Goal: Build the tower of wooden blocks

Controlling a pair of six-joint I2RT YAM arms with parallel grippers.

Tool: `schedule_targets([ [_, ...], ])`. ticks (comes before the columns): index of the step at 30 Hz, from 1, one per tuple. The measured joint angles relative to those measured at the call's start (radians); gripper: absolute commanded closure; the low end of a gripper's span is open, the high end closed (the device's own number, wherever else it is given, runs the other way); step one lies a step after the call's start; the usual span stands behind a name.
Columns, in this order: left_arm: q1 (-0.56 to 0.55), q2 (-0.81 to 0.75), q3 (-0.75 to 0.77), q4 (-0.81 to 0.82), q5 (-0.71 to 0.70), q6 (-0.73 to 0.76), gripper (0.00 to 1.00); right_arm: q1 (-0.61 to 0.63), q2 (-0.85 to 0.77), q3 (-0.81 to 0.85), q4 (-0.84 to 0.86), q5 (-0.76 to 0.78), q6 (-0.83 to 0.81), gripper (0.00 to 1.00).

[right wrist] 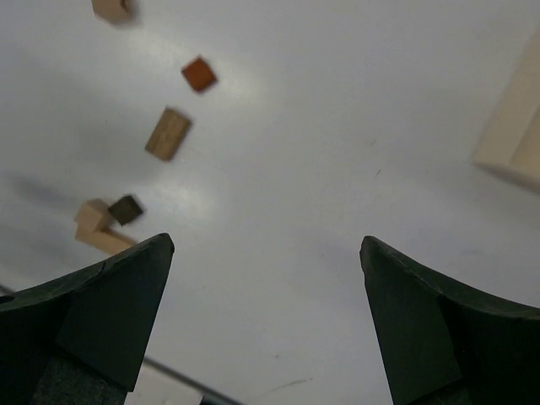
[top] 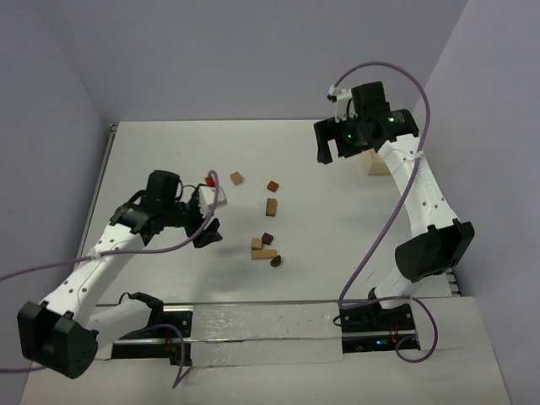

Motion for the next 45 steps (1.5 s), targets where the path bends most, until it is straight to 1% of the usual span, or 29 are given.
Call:
schedule_targets([
  [4, -0.242, 0.141, 0.005, 0.011, -0.101, 0.053, 0.25, -0.001, -0.004, -0.189, 0.017, -0.037, 0.031, 0.00],
  [6, -0.318, 0.194, 0.000, 0.016, -0.133, 0.071, 0.26, -0.001, -0.008, -0.239, 0.019, -0.056, 0.043, 0.00],
  [9, -0.377, 0.249, -0.002, 0.037, -0.169, 0.089, 0.29, -0.001, -0.032, -0.273, 0.026, -0.078, 0.047, 0.00],
  [14, -0.463, 0.332, 0.004, 0.099, -0.213, 0.114, 0.33, -0.001, -0.091, -0.275, 0.035, -0.076, 0.052, 0.00],
  [20, -0.509, 0.434, 0.034, 0.180, -0.231, 0.163, 0.35, -0.001, -0.087, -0.275, 0.036, -0.079, 0.054, 0.00],
  [26, -0.526, 0.520, 0.095, 0.212, -0.229, 0.213, 0.36, -0.001, -0.070, -0.275, 0.036, -0.079, 0.056, 0.00],
  [31, -0.546, 0.578, 0.144, 0.217, -0.228, 0.244, 0.37, -0.001, -0.070, -0.277, 0.036, -0.078, 0.056, 0.00],
  [36, -0.570, 0.613, 0.149, 0.217, -0.228, 0.260, 0.38, -0.001, -0.070, -0.277, 0.038, -0.078, 0.057, 0.00],
  [45, -0.575, 0.710, 0.151, 0.217, -0.230, 0.268, 0.38, -0.001, -0.061, -0.277, 0.038, -0.080, 0.060, 0.00],
])
